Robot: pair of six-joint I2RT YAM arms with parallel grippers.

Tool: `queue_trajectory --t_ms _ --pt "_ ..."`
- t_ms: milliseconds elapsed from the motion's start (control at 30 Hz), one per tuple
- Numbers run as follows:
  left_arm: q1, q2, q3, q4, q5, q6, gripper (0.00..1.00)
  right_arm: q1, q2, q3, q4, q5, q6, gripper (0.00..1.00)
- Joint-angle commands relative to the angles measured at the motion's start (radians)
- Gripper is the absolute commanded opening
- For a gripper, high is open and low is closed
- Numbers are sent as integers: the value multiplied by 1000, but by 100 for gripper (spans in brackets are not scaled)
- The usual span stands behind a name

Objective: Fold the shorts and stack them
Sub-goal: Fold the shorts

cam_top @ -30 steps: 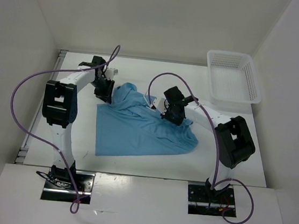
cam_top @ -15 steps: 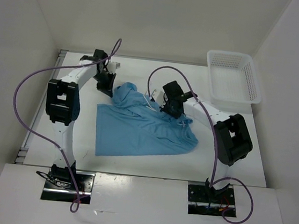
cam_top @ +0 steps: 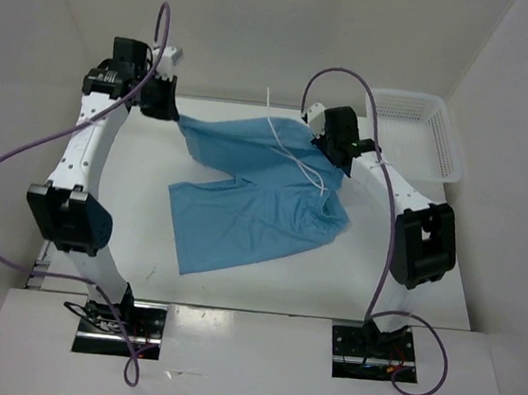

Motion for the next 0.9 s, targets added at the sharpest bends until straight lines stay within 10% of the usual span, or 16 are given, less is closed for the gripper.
queue_trajectory --t_ms 0,433,867 --pt "-5 -115 -168 -205 24 4 0 27 -155 -91 -89 -97 -73 0" --pt "-209 -316 -798 -424 -102 4 0 136 -508 -605 -214 -239 -427 0" --pt "-99 -215 -563 -324 -79 4 0 180 -442 -523 -89 -205 -302 0"
